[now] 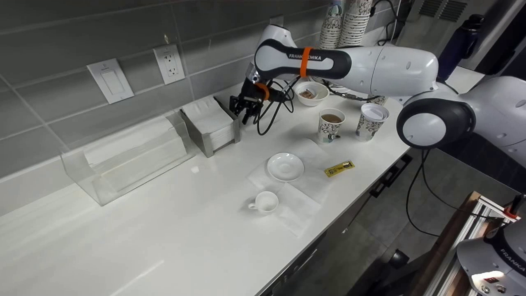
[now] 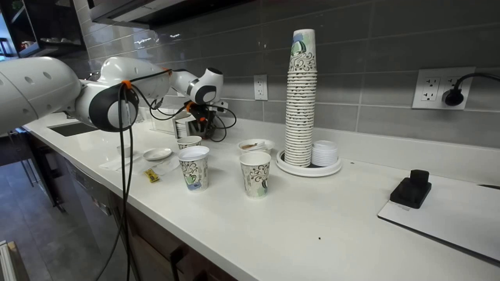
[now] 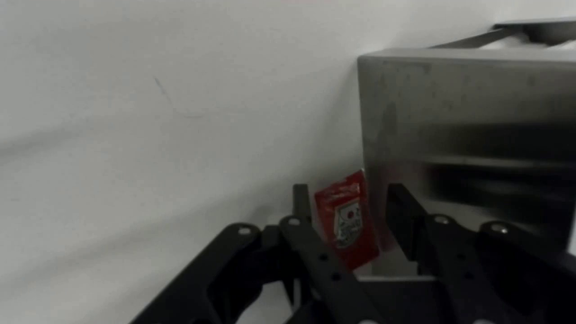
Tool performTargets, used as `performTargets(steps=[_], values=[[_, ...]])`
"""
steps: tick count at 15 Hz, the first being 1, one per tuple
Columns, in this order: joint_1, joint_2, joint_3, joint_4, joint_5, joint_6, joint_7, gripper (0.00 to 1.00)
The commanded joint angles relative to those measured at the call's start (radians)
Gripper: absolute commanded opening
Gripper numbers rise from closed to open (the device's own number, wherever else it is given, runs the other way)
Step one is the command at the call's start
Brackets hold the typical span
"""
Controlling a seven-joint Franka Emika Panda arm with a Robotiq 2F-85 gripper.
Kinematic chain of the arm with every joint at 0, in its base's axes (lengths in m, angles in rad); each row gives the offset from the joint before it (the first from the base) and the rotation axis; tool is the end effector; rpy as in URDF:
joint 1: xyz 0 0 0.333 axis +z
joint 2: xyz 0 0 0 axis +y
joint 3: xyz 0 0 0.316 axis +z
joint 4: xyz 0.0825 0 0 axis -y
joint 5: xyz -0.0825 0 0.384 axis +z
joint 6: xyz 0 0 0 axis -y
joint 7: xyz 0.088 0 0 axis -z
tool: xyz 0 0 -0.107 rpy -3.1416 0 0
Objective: Put the small pink object into the white bowl
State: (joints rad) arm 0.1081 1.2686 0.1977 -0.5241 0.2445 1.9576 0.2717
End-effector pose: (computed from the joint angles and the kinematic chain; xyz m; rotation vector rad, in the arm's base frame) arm 0.8077 0.1665 0.2640 -2.6803 0.2614 -0.0919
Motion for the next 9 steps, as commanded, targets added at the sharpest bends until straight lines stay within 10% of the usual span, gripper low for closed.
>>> performTargets(steps=[1, 5, 9], values=[[0.011, 0.024, -0.015, 0.018, -0.013, 0.012, 0.021, 0.81], [0.007, 0.032, -0.008, 0.025, -0.003, 0.019, 0.013, 0.87], [0.007, 0.036, 0.008, 0.022, 0.007, 0.0, 0.004, 0.57]])
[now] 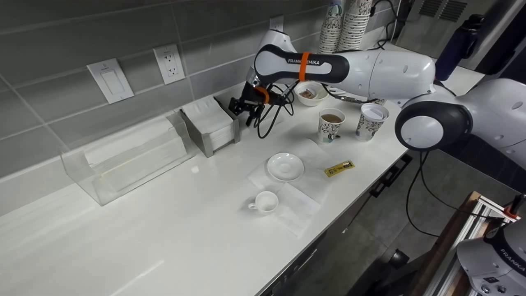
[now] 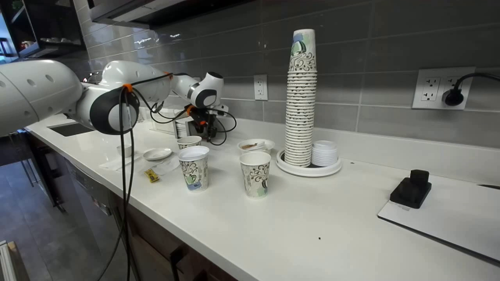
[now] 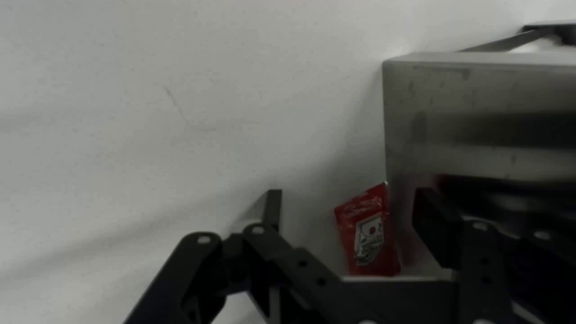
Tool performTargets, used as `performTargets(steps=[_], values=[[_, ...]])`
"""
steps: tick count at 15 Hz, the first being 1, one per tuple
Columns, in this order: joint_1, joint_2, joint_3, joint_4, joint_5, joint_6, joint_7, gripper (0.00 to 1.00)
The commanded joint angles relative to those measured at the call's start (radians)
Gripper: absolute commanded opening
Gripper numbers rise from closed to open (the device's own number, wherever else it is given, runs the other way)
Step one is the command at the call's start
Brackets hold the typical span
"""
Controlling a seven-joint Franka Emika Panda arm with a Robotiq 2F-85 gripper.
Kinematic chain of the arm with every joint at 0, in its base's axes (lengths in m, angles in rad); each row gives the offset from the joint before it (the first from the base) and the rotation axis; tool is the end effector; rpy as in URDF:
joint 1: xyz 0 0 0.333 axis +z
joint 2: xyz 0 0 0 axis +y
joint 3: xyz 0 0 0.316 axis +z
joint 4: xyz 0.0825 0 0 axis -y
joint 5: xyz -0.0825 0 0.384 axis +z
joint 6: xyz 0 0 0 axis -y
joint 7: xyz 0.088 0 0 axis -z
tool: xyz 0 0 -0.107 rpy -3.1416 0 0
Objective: Put the small pink object into the white bowl
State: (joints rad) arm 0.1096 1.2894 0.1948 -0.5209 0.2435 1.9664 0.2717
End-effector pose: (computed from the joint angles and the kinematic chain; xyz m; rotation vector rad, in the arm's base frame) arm 0.8073 0.1661 0.2491 -2.6856 0.2688 -0.0814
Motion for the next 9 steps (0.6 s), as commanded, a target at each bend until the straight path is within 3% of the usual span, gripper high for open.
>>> performTargets(steps=[1, 3, 4, 6, 7, 8, 9], values=[[0.007, 0.019, 0.012, 0.021, 0.007, -0.001, 0.003, 0.45], [0.007, 0.024, 0.012, 0.025, 0.007, 0.01, 0.003, 0.31], [0.006, 0.028, 0.012, 0.028, 0.009, 0.02, 0.004, 0.37], [0.004, 0.034, 0.02, 0.03, 0.016, 0.026, 0.003, 0.29], [0.003, 0.036, 0.025, 0.03, 0.02, 0.027, 0.003, 0.3], [0.004, 0.04, 0.029, 0.032, 0.021, 0.033, 0.001, 0.21], [0.004, 0.044, 0.035, 0.034, 0.025, 0.041, -0.002, 0.24]])
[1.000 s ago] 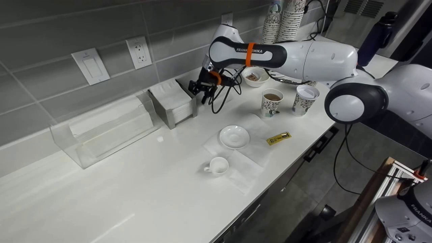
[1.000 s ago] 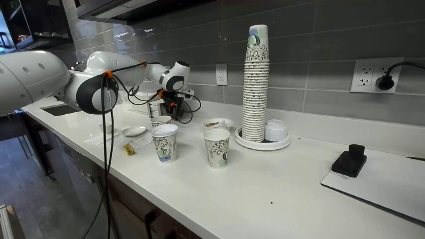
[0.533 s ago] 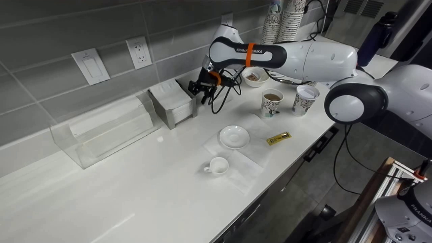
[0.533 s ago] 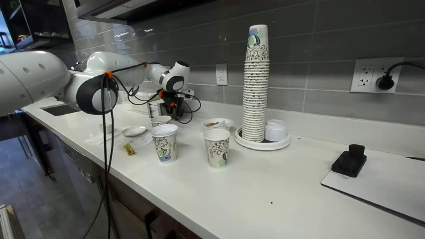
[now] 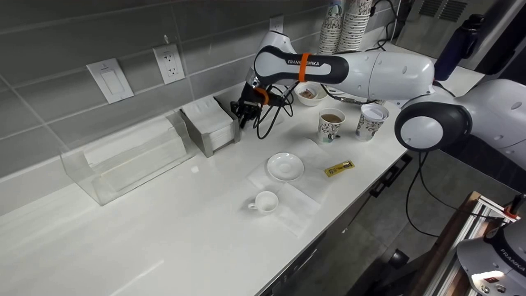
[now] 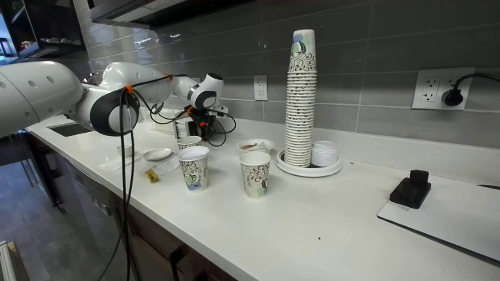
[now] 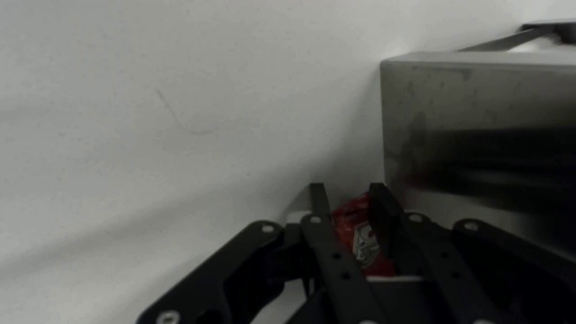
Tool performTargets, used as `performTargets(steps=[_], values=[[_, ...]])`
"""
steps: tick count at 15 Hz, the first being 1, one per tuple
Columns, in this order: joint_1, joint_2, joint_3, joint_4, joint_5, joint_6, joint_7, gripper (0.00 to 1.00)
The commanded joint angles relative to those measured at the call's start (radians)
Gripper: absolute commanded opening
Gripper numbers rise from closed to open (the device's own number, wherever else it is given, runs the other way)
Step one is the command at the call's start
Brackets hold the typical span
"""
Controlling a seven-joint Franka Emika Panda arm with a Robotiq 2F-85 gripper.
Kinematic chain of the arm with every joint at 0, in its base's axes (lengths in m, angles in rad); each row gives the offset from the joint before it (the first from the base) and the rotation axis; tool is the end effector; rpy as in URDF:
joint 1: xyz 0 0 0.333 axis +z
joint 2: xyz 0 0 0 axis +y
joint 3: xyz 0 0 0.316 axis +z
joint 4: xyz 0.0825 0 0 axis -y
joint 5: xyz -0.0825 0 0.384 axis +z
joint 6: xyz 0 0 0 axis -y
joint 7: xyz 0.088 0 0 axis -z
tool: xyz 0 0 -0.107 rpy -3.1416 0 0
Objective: Put the small pink object into the white bowl
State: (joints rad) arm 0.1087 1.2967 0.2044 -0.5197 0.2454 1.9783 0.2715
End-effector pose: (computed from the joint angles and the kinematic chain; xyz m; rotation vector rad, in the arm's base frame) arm 0.8076 0.1678 0.2455 -2.6734 0.2724 -0.0853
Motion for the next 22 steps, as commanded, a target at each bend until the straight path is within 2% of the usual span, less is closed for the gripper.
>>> performTargets(steps=[1, 4, 5, 7, 8, 14, 19, 22], values=[[0.005, 0.04, 0.029, 0.034, 0.023, 0.036, -0.002, 0.23], [0.005, 0.047, 0.045, 0.036, 0.022, 0.055, -0.005, 0.2], [0.005, 0.047, 0.049, 0.035, 0.02, 0.057, -0.005, 0.07], [0.005, 0.047, 0.05, 0.034, 0.016, 0.061, -0.003, 0.05], [0.003, 0.048, 0.053, 0.034, 0.017, 0.066, -0.003, 0.0], [0.0, 0.014, 0.043, 0.019, 0.002, 0.065, 0.012, 0.01], [-0.005, -0.101, 0.002, -0.018, -0.022, -0.007, 0.064, 0.0], [-0.004, -0.175, -0.039, -0.042, -0.034, -0.108, 0.14, 0.01]])
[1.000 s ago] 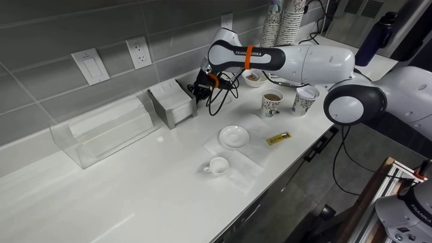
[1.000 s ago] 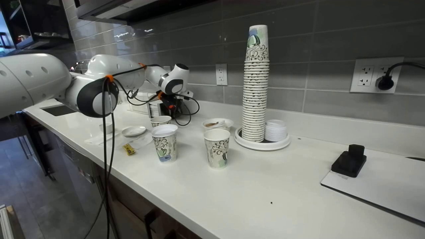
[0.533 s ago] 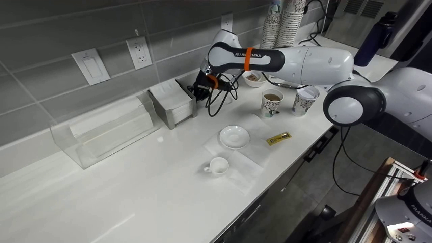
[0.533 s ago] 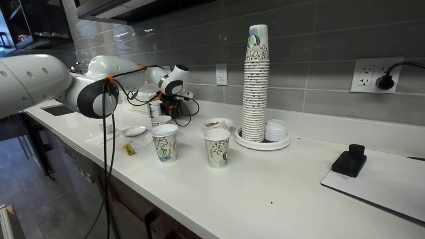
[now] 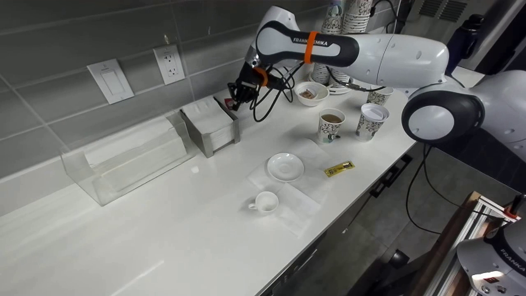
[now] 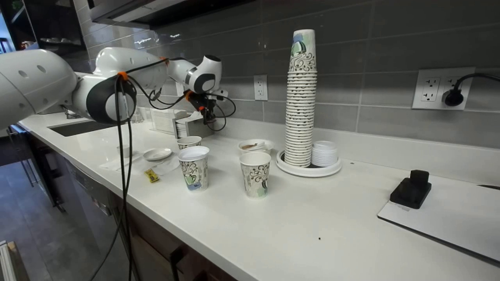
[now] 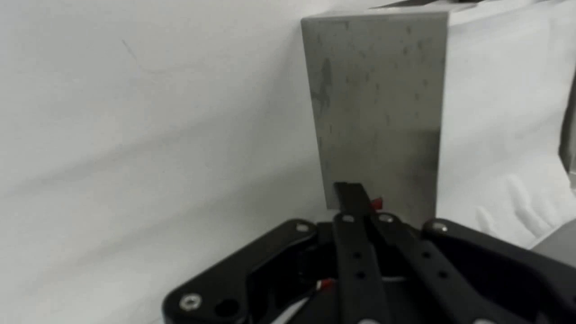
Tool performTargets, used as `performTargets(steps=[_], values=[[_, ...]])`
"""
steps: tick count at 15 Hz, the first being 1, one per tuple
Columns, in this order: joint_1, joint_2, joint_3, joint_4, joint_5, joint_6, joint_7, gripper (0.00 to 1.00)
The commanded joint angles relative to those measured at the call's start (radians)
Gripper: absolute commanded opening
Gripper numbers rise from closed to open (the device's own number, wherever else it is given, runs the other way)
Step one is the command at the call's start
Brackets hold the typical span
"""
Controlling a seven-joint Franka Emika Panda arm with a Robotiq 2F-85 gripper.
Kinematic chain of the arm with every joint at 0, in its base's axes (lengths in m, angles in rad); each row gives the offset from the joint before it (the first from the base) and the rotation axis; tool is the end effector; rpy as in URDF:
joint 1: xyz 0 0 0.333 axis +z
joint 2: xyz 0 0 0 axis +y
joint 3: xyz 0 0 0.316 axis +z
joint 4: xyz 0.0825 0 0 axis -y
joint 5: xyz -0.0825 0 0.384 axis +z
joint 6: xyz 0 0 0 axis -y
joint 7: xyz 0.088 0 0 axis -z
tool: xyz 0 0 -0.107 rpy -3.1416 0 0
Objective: Put the small pink object into the white bowl
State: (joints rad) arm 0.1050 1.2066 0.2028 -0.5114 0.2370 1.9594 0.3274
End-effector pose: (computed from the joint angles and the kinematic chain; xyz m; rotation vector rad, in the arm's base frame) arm 0.8118 0.1643 0.3216 -2.6528 0.3153 -0.1761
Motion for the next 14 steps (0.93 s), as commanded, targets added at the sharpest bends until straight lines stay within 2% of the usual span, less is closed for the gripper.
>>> performTargets(steps=[1, 5, 8, 10, 11, 14], values=[[-0.004, -0.104, -0.05, -0.056, -0.027, -0.126, 0.113, 0.01], [-0.016, -0.16, -0.114, -0.073, -0.021, -0.216, 0.284, 0.0], [-0.029, -0.179, -0.161, -0.063, -0.015, -0.221, 0.418, 0.01], [-0.037, -0.187, -0.154, -0.05, -0.006, -0.203, 0.35, 0.0], [-0.035, -0.145, -0.151, -0.011, -0.007, -0.213, 0.357, 0.01], [-0.04, -0.16, -0.151, -0.011, -0.007, -0.213, 0.354, 0.01]])
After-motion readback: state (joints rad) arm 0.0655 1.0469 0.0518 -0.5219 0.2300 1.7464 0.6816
